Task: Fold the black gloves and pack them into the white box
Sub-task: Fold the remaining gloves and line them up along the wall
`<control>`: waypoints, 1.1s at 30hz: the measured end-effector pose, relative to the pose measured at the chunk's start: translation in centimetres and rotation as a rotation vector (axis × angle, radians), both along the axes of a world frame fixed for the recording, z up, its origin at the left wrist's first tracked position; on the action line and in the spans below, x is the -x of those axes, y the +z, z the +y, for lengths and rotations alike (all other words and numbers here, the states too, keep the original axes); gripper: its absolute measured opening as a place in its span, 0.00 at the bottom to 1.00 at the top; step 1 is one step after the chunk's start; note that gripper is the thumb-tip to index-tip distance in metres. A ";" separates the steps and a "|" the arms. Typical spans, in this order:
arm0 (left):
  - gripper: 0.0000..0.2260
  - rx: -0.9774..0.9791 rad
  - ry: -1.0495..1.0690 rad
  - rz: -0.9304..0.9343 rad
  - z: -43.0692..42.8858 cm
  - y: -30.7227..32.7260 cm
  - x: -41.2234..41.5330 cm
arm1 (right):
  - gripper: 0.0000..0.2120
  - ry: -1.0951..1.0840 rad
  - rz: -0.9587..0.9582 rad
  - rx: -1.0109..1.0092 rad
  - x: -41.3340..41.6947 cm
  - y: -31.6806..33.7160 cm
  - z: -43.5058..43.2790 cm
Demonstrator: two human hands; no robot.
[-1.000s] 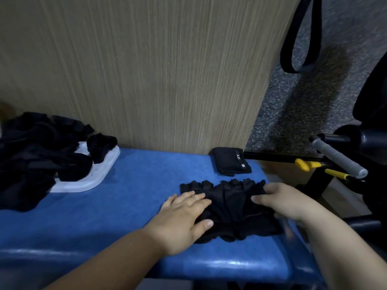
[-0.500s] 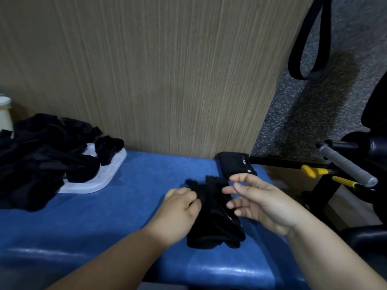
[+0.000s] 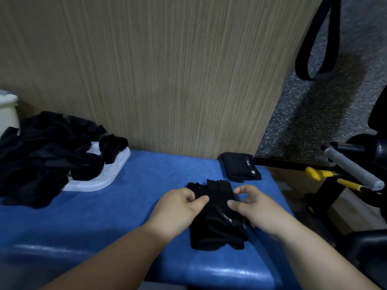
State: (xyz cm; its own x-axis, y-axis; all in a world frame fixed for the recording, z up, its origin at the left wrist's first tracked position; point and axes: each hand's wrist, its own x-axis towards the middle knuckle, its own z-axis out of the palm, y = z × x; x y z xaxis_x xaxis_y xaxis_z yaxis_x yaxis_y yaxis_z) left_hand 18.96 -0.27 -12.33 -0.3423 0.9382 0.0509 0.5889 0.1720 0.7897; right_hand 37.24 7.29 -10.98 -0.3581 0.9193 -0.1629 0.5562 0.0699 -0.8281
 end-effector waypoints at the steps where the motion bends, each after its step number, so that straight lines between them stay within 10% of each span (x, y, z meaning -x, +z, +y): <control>1: 0.19 0.002 0.000 -0.019 0.0 0.0 0.0 | 0.13 -0.005 0.046 -0.004 0.1 -0.1 0.0; 9: 0.08 -0.033 -0.008 -0.279 -0.5 0.6 0.3 | 0.13 0.050 0.206 -0.081 0.5 -0.3 0.2; 24: 0.17 -0.203 -0.326 0.340 -1.0 -0.7 0.7 | 0.13 0.197 -0.105 -0.622 0.3 -0.9 0.6; 33: 0.24 0.150 -0.542 0.600 -1.0 -1.8 1.5 | 0.25 0.551 -0.412 -0.316 0.3 -1.7 0.3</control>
